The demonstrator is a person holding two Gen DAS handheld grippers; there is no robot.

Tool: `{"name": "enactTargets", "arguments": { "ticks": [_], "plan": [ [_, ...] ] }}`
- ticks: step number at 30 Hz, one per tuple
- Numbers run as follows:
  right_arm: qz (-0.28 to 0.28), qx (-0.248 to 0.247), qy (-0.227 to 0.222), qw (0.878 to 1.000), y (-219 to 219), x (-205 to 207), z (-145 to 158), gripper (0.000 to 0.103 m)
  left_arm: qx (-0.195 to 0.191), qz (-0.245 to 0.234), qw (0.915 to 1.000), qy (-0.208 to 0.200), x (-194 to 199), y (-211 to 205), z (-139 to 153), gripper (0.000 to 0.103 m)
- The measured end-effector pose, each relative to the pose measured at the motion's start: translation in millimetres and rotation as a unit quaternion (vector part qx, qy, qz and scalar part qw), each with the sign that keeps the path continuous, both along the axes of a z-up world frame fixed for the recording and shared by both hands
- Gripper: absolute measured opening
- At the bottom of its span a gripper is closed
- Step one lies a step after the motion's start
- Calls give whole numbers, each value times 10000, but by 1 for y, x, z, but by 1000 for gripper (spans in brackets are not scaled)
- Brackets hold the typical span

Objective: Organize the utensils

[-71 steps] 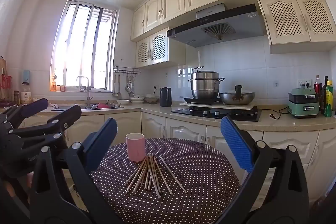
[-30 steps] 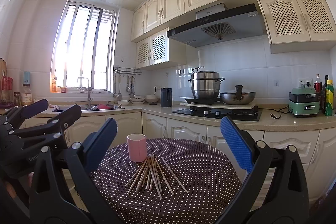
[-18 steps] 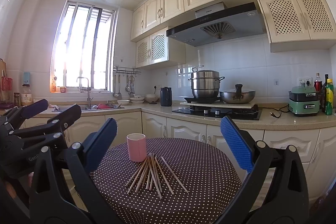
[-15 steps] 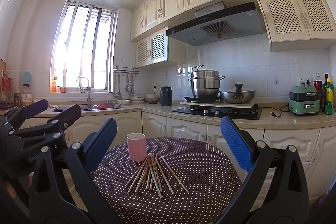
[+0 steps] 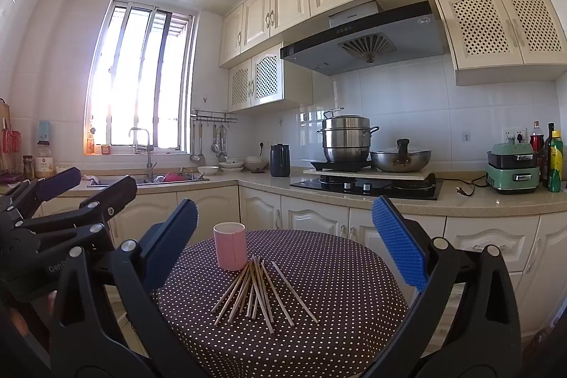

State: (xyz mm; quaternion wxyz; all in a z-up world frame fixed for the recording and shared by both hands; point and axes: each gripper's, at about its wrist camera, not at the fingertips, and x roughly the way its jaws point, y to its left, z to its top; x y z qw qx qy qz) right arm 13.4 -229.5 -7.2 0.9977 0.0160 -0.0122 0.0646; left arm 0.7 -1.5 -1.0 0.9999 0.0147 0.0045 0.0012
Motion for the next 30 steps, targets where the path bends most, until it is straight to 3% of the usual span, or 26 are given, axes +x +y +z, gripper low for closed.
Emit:
{"name": "enactTargets", "arguments": {
  "ticks": [15,30],
  "plan": [
    [154,-18,263,9995,5,43,-10,97,-41,62,9997,252,40,7,-12,89],
    [43,-107,1386,9903,12,144,-44,97,-128,64,9908,1343,145,15,-50,89]
  ]
}}
